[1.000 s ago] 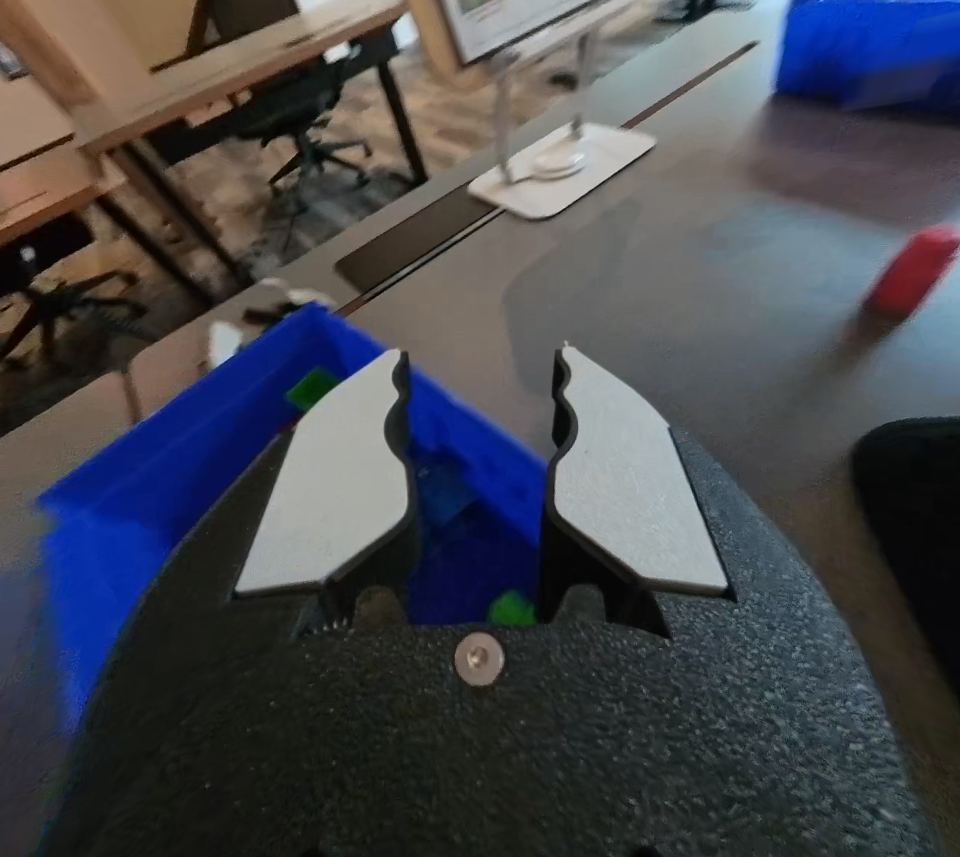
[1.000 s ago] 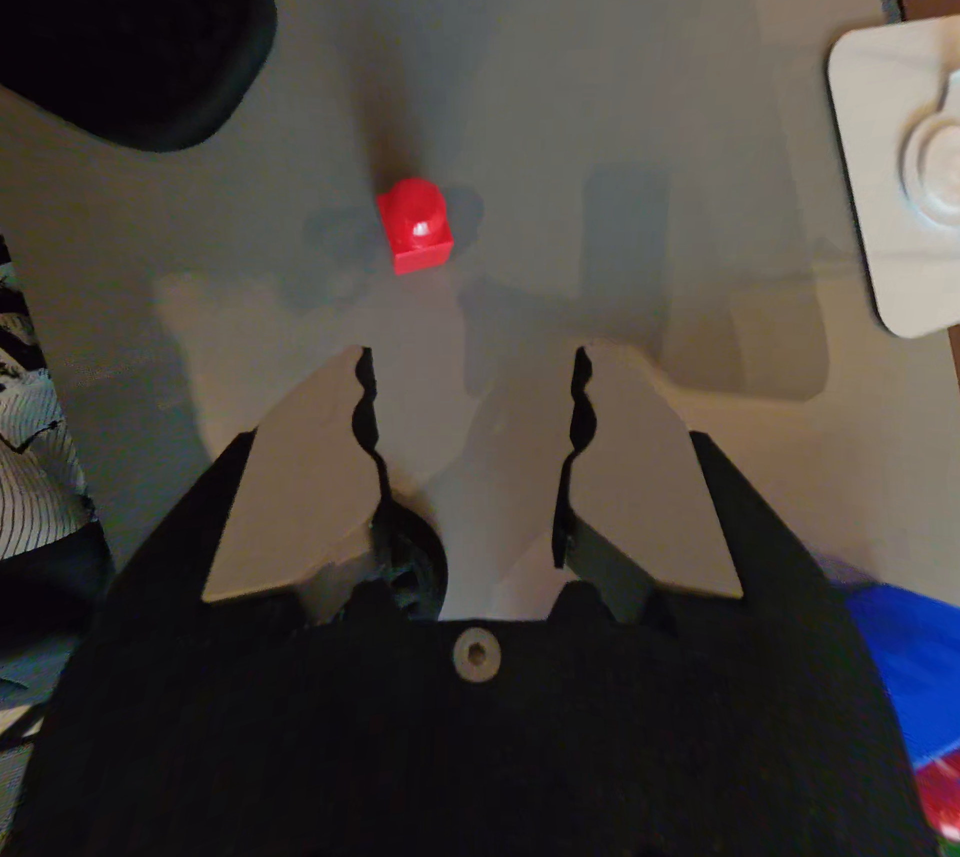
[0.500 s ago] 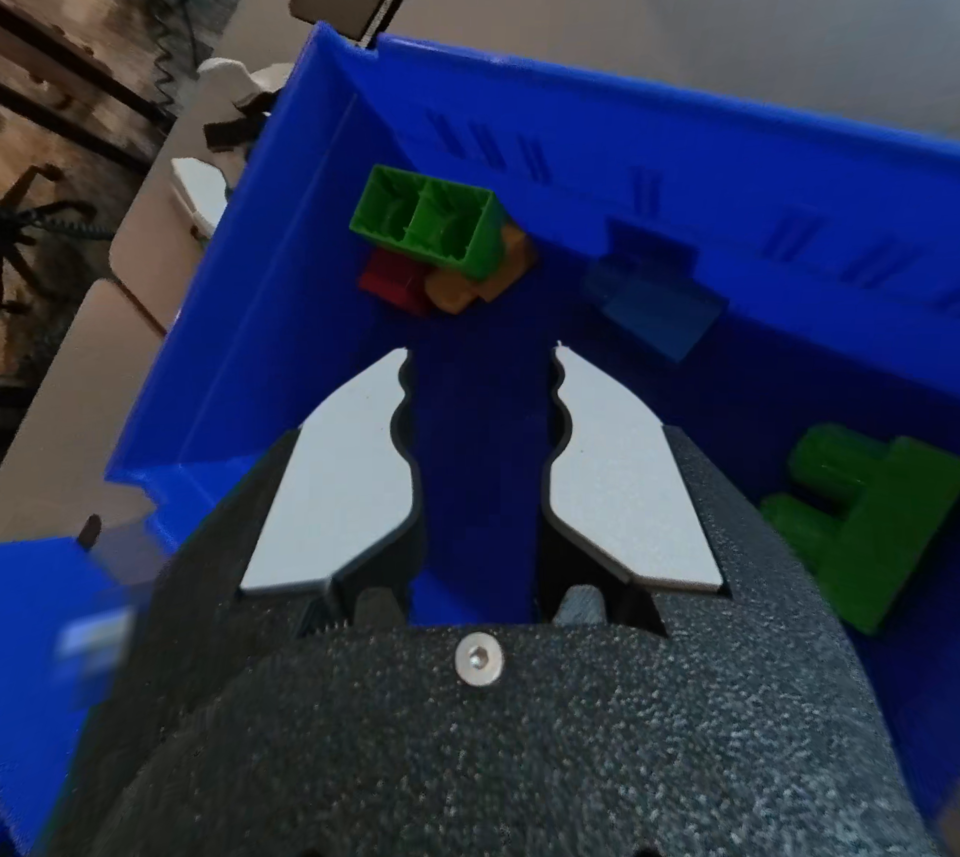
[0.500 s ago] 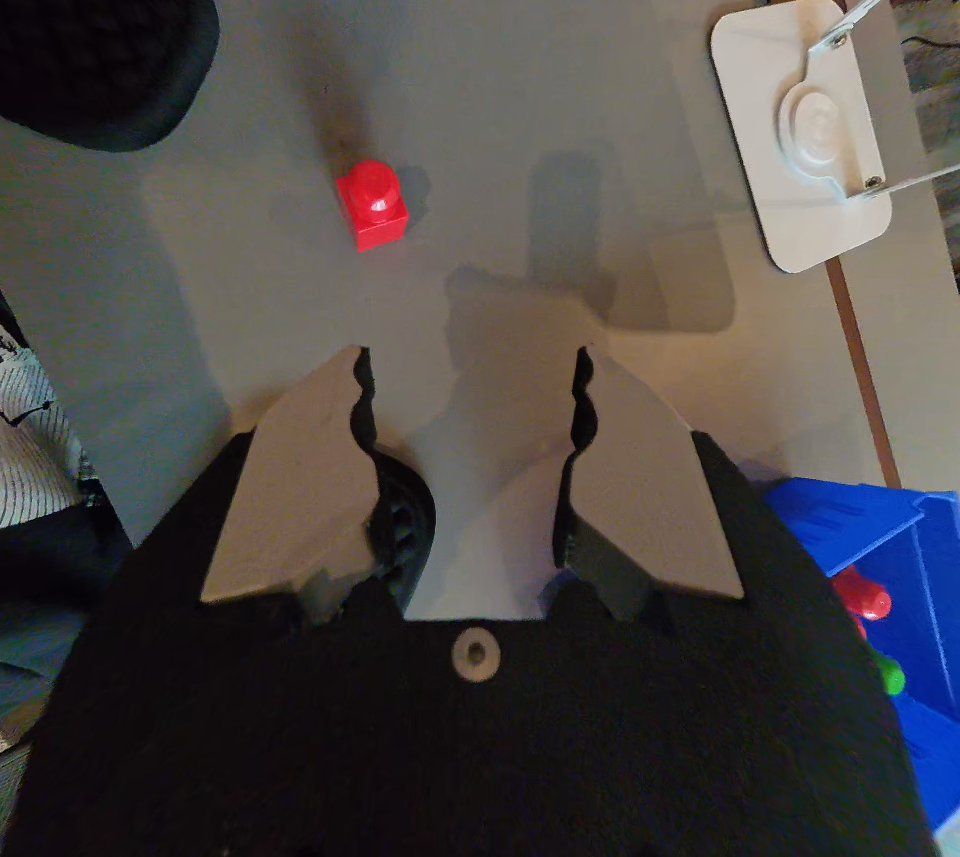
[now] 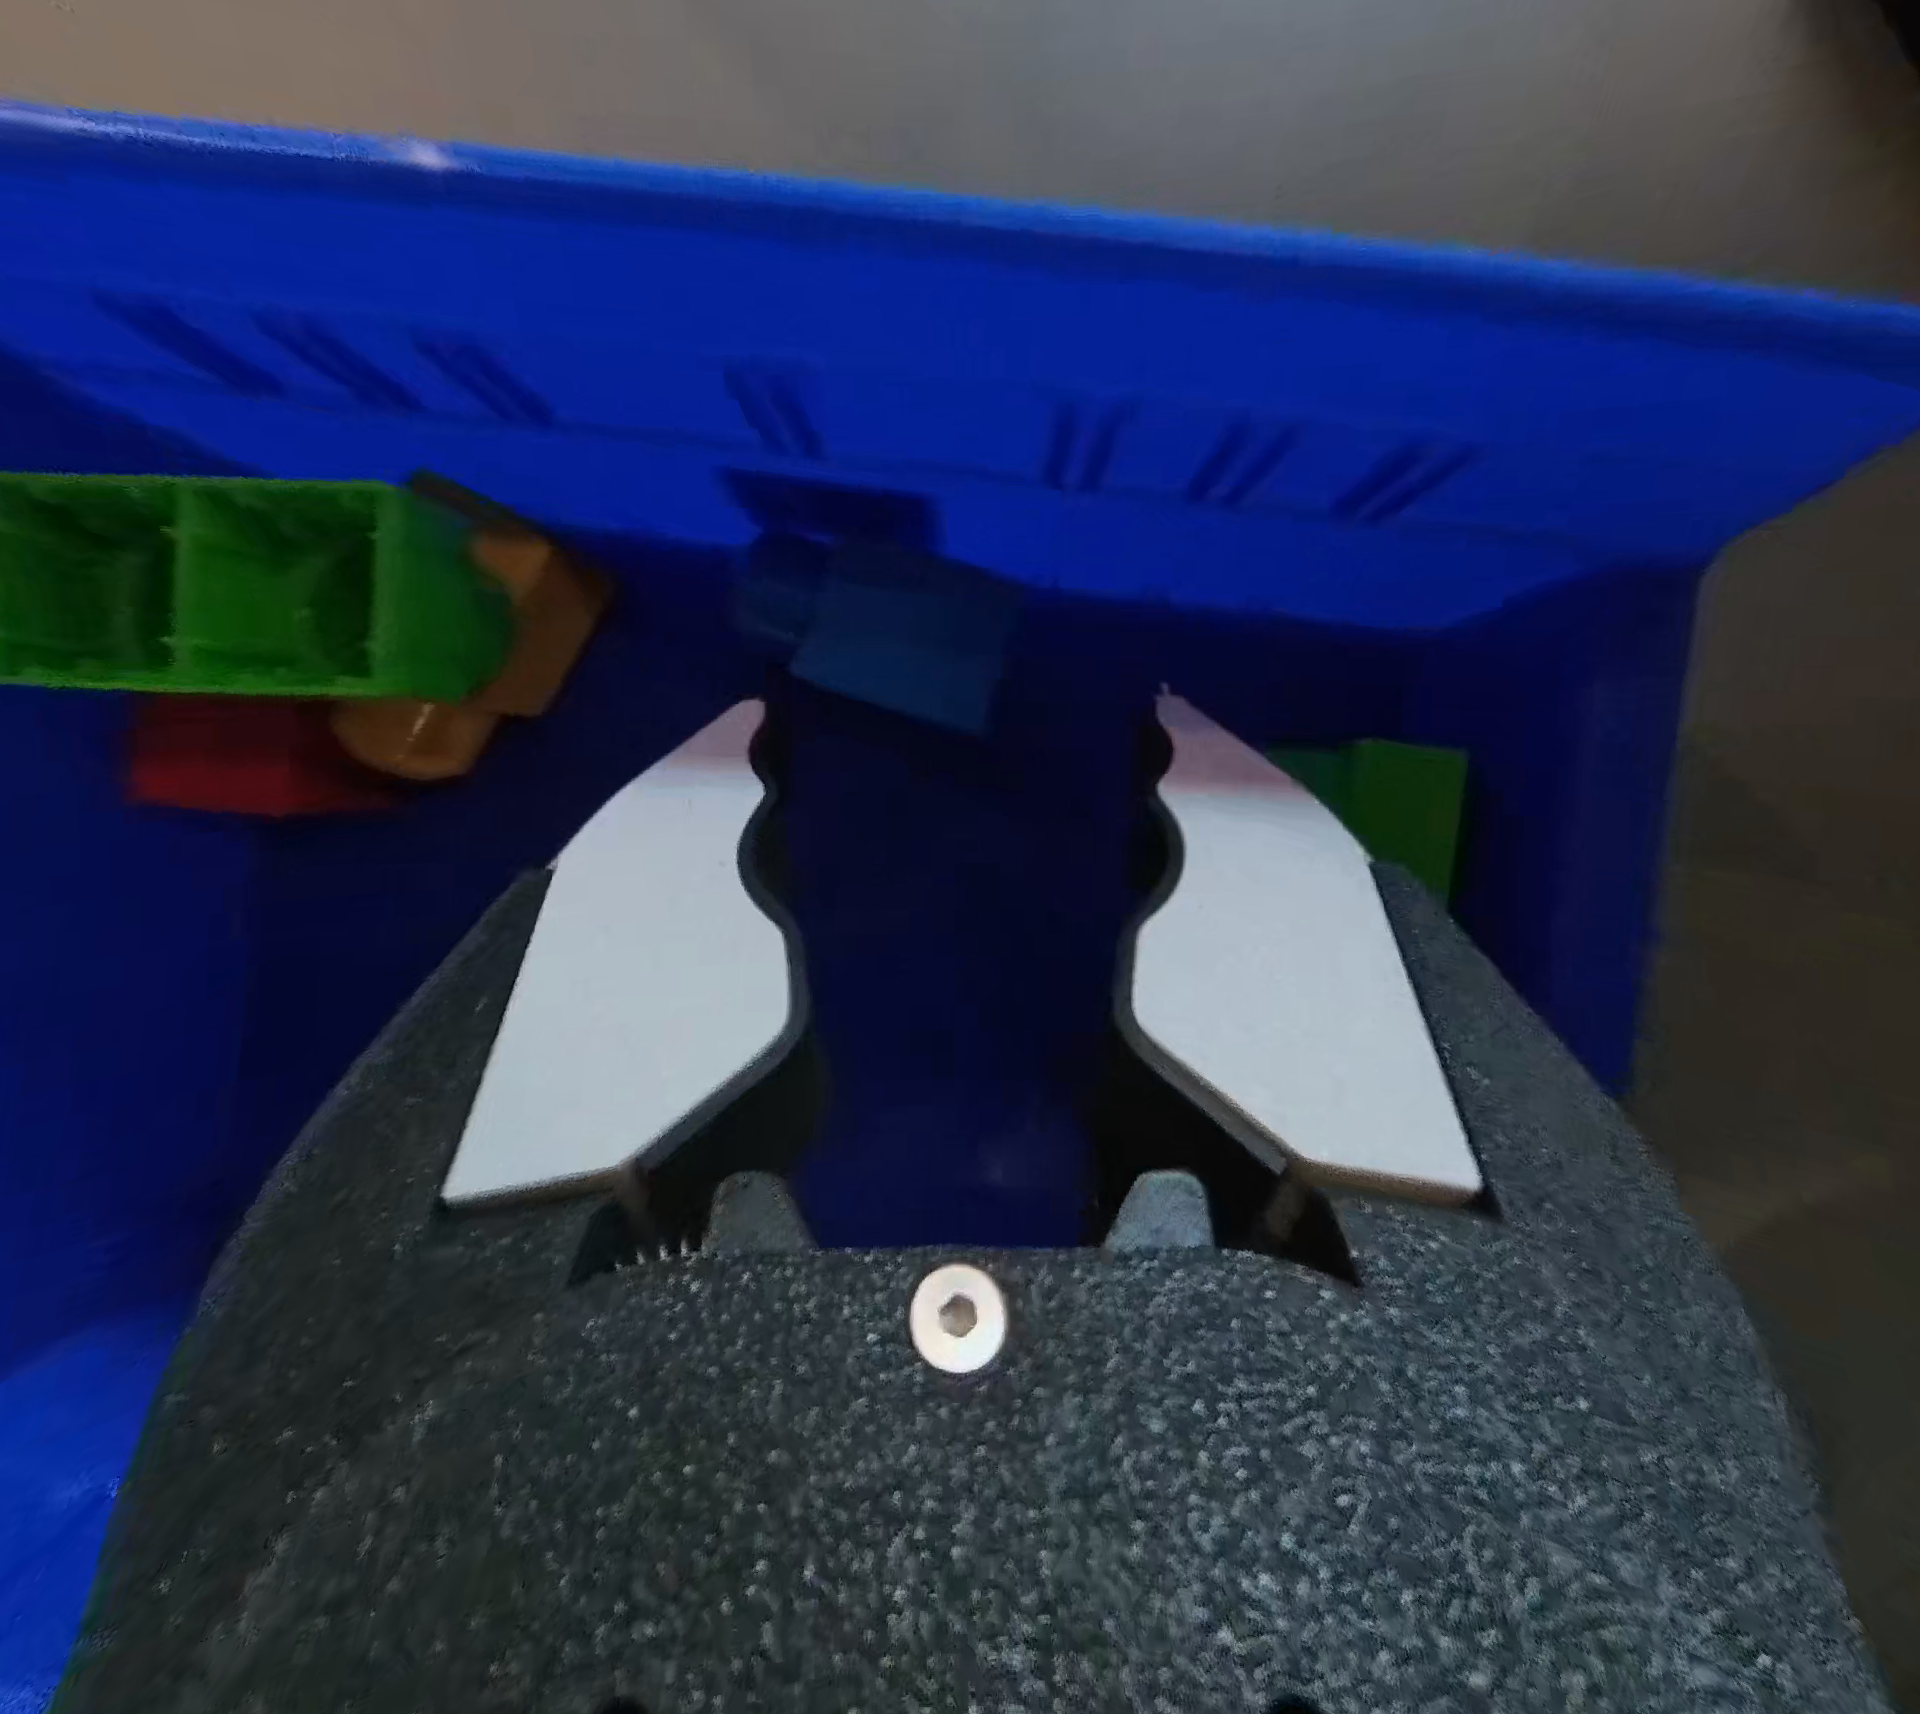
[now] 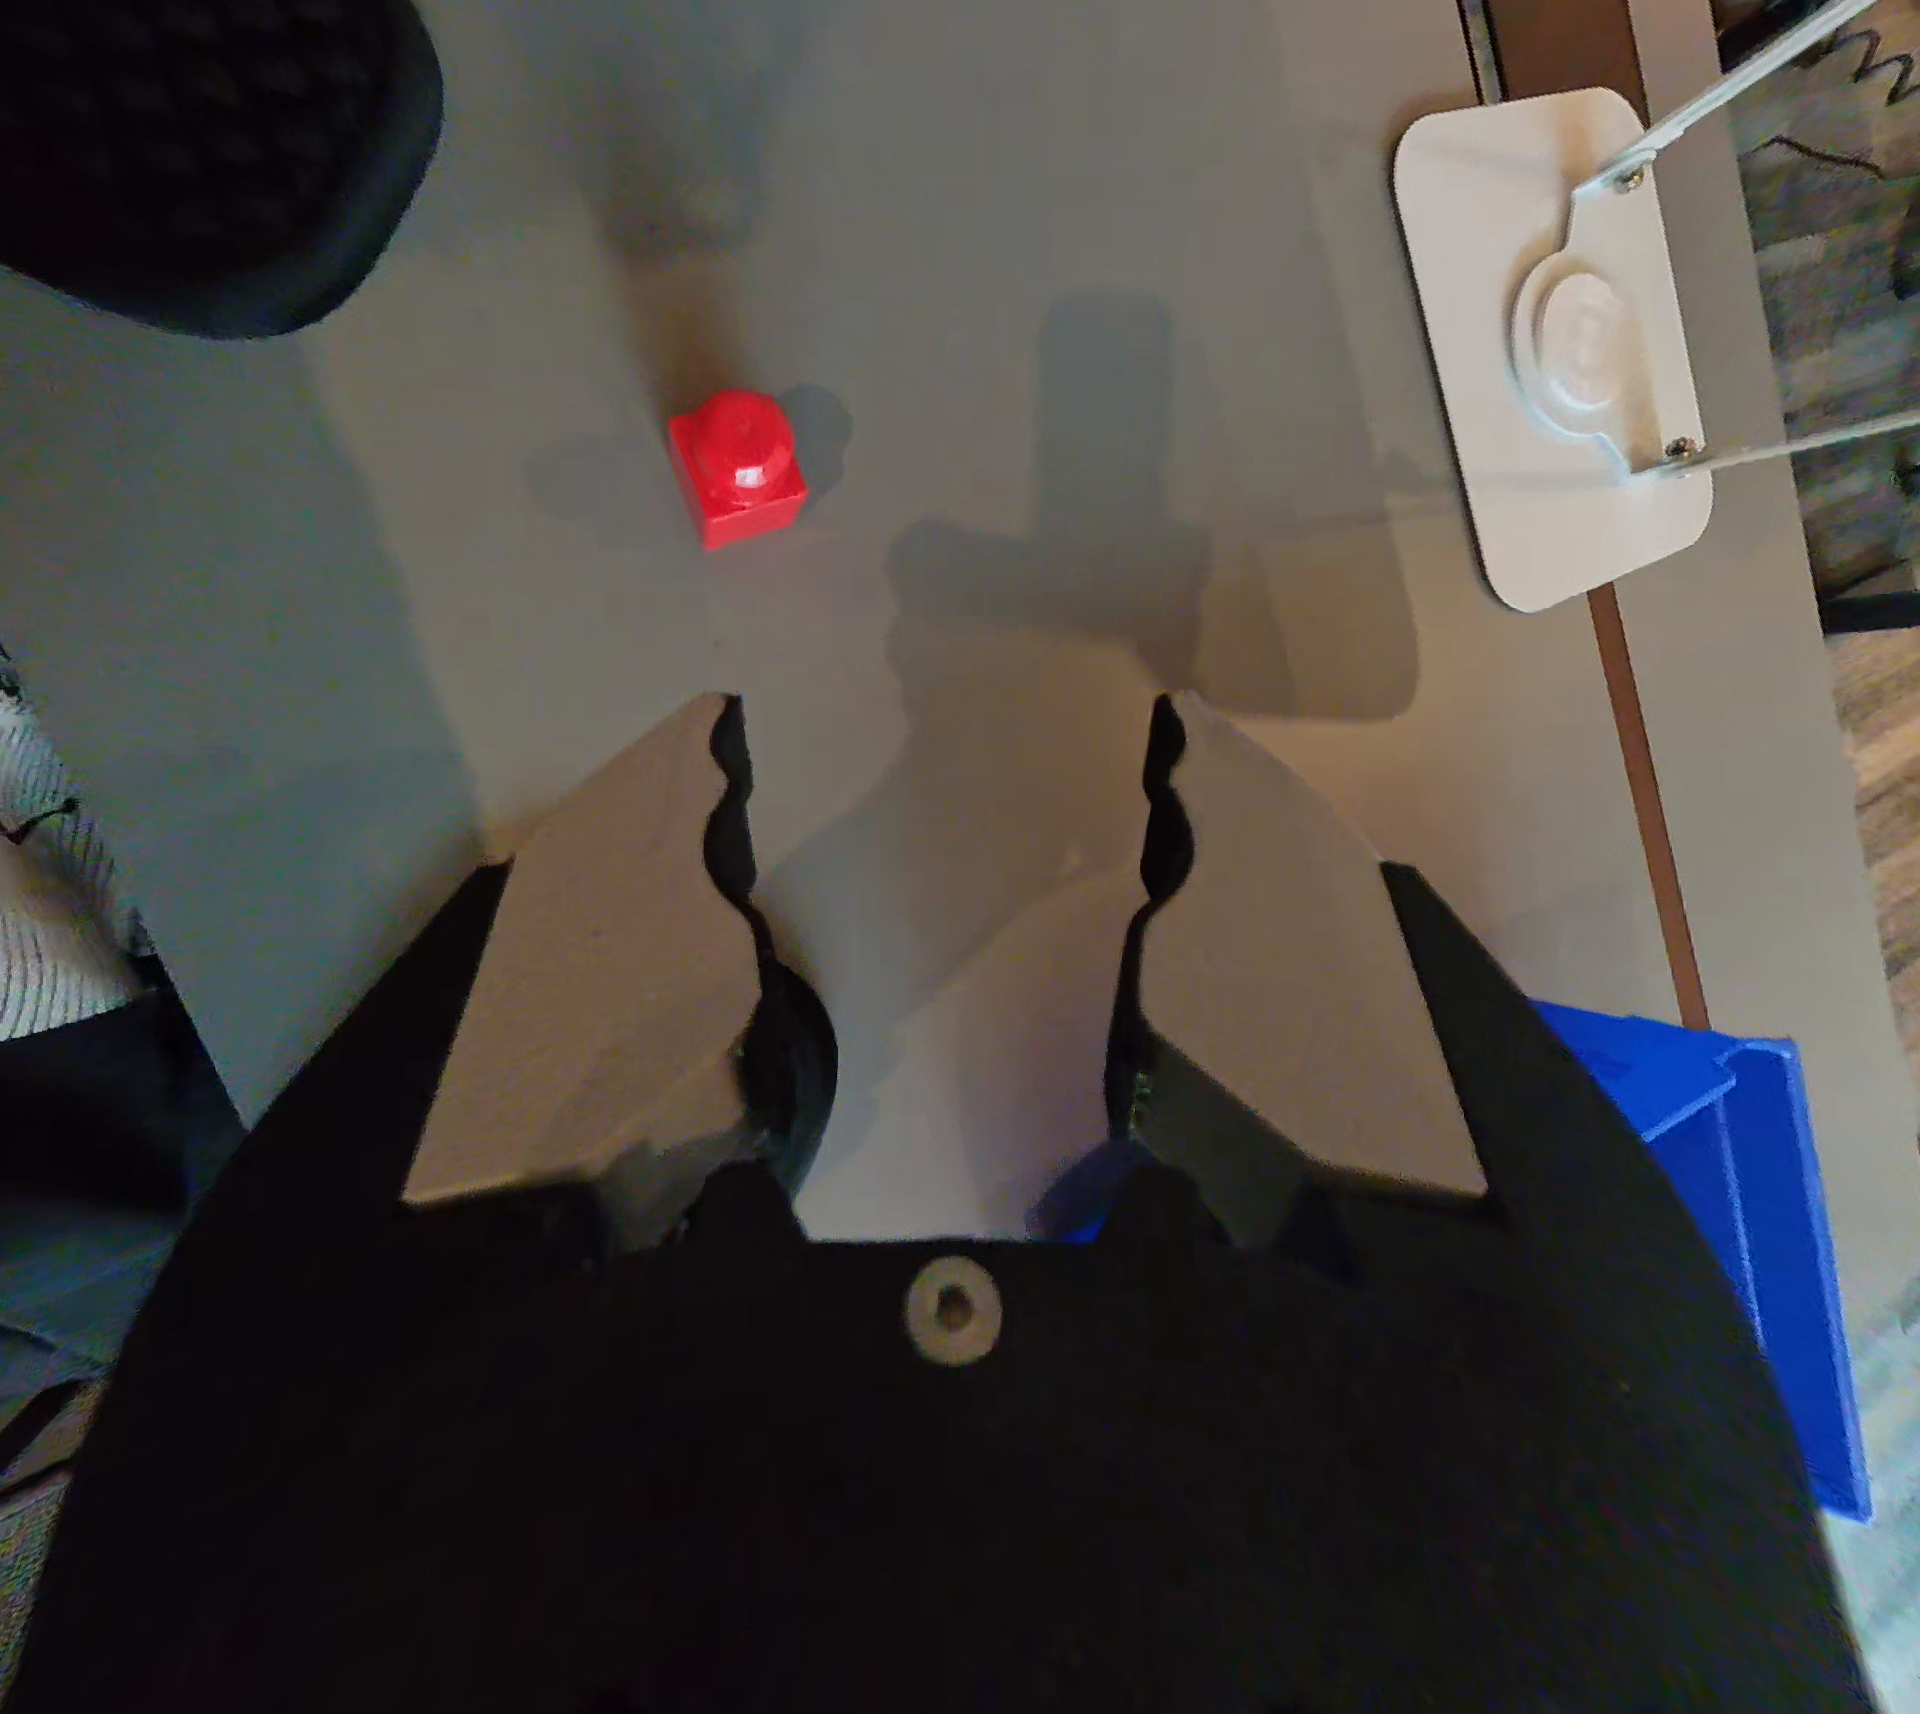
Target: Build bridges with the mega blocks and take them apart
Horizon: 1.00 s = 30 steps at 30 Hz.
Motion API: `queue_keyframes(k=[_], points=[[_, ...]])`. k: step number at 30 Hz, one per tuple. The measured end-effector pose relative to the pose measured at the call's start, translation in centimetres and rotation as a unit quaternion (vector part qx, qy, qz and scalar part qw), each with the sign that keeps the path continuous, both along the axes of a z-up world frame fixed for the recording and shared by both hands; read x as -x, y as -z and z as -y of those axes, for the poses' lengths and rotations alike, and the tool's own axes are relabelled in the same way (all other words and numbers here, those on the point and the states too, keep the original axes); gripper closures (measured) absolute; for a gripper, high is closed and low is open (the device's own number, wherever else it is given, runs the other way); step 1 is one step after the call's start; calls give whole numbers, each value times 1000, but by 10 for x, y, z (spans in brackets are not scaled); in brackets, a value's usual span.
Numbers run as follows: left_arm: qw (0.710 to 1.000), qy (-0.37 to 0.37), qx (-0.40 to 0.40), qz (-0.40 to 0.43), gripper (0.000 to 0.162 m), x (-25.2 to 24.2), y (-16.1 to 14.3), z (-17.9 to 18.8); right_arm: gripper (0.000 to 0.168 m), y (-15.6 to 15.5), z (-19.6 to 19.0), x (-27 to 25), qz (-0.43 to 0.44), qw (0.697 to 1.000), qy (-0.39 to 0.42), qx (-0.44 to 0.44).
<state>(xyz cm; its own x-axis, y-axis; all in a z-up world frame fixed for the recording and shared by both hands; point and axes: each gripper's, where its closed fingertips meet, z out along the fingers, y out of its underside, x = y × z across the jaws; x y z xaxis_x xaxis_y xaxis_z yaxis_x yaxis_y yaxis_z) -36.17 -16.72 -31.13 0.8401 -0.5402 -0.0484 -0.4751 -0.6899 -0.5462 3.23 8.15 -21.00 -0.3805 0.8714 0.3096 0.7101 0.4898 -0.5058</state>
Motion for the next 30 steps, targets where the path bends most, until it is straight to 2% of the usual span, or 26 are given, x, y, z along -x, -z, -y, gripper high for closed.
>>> queue_keyframes(k=[5, 10, 19, 20, 30], points=[[998, 15, 16, -52, 86, 3, 16, 1, 96, -2, 6, 6, -6, 1000, -12, 1], [998, 29, -10, -64, 86, 3, 17, -9, 96, -1, 10, 5, -3, 1000, -16, 0], [993, 39, -53, -96, 111, 9, 22, -22, 96, 0, 13, 7, -6, 1000, -18, 3], [992, 32, -66, -103, 125, 12, 18, -23, 96, 0, 14, 8, -6, 1000, -20, 3], [979, -6, -174, -105, 133, 2, -34, -12, 97, 10, 33, 29, -7, 997, -70, 8]])
